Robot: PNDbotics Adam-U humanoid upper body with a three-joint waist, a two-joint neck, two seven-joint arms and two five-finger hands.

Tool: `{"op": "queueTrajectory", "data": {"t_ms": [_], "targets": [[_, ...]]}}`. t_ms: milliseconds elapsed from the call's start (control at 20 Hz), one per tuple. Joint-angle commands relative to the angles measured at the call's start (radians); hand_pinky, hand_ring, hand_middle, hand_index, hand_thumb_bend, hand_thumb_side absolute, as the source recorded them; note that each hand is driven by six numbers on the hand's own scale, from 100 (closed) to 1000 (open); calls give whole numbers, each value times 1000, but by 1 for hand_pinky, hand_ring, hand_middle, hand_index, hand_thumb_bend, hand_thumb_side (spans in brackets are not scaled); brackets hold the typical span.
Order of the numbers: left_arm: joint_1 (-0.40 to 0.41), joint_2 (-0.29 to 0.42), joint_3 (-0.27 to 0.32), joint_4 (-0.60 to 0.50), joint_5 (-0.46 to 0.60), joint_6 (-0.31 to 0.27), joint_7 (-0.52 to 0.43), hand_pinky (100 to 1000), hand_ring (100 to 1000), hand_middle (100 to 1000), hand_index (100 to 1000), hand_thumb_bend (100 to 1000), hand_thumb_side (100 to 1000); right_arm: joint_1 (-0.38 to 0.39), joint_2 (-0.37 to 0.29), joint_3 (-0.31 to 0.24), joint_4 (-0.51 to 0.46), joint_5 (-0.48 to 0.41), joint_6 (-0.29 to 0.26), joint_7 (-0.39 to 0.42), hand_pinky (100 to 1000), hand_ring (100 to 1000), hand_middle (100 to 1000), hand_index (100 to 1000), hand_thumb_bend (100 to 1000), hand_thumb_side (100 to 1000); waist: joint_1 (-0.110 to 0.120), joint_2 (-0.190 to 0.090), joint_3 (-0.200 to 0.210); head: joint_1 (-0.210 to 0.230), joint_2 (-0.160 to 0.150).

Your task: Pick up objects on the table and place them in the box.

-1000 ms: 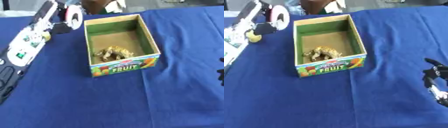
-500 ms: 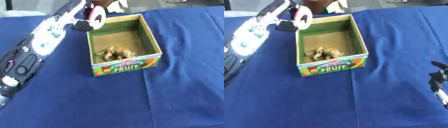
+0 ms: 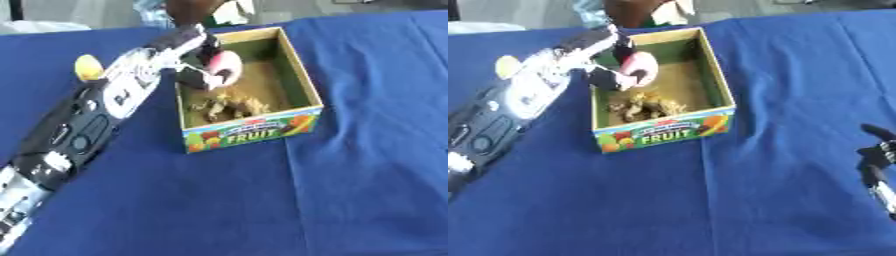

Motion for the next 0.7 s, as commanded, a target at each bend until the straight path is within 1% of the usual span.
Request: {"op": "queueTrajectory", "data": {"t_ms": [50,100,200,250,400,550,600,650,700], "targets": [[-12,7,2,-12,1,-20,-19,693,686,582,742,781,186,-14,-14,-1,-12,-7,-1,6,786,1000,479,459,100,542,-4,-15,-2,3,4],[-11,7,5,-16,1,-24,-18,723,740,642,771,826,232,-13,-13,-1,-12,-7,-1,7,786,1000,479,459,100,542,-4,-15,-1,2,3],[-6,7,15,-29,12,-26,-8,755,792,713,805,855,313,-12,-13,-2,-12,-6,0,6,786,1000,479,459,100,541,-4,-15,1,0,4],[-4,9,21,-38,20,-24,2,768,808,735,813,860,328,-12,-12,-2,-12,-6,0,6,786,1000,479,459,100,544,-4,-15,2,0,4],[6,20,39,-85,58,-12,39,774,818,751,817,888,379,-9,-13,-3,-11,-3,0,5,786,1000,479,459,100,545,-5,-15,7,-3,4],[21,34,54,-142,108,8,60,782,826,767,824,913,404,-7,-14,-4,-11,-2,0,4,787,1000,479,459,100,544,-7,-15,13,-6,3],[28,41,62,-164,124,16,67,781,825,765,824,906,402,-6,-14,-4,-11,-2,0,3,787,1000,479,459,100,545,-8,-15,15,-7,3],[35,49,73,-189,141,24,75,779,823,762,823,897,393,-5,-15,-5,-11,-1,0,2,787,1000,480,459,100,544,-8,-15,18,-8,4],[42,57,83,-213,156,35,82,772,813,750,818,867,355,-3,-16,-5,-10,0,0,1,787,1000,479,459,100,546,-9,-15,20,-8,4]]}}
